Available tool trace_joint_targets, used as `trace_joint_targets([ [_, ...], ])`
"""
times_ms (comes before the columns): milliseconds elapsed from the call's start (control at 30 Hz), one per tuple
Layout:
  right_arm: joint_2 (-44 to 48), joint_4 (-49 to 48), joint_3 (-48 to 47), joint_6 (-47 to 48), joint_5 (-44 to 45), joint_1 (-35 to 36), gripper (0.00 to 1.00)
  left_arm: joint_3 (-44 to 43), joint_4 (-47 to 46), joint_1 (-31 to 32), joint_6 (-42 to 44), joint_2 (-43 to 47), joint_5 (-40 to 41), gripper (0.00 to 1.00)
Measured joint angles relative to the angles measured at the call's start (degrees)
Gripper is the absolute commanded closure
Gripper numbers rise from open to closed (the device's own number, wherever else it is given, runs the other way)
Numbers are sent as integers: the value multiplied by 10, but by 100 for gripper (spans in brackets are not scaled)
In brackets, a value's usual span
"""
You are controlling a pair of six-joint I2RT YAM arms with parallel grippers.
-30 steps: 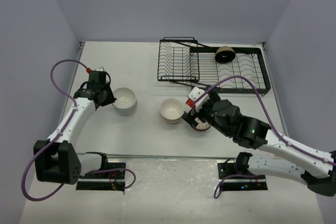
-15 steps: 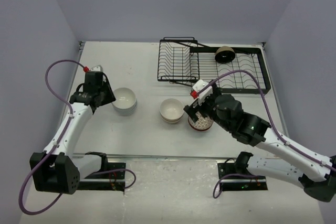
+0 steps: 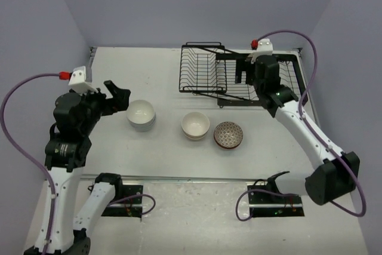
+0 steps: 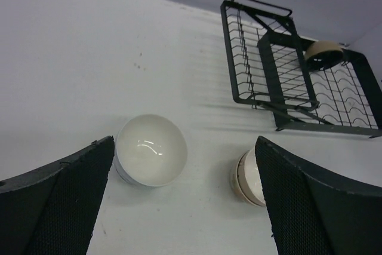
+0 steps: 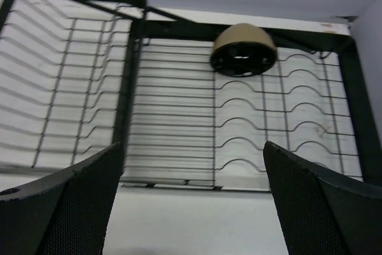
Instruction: Unload the bowls from the dish rack
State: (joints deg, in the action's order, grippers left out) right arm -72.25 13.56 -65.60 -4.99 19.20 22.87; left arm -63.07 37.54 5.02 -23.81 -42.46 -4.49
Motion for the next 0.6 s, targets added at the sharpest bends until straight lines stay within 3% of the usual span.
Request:
trace_joint_targets([
  [167,-135,-40,-94,100,14,-94,1,49,-36,29,9,74,18,0],
  [267,-226,-91,-146,227,26,-132,1,81,-37,67,10,74,48,0],
  [467,-358,-197,-153,469,7,-174,1,99,-36,160,15,66,170,0],
  [600,-423,-216,-153,553,-13,-179,2,99,-37,195,19,65,230,0],
])
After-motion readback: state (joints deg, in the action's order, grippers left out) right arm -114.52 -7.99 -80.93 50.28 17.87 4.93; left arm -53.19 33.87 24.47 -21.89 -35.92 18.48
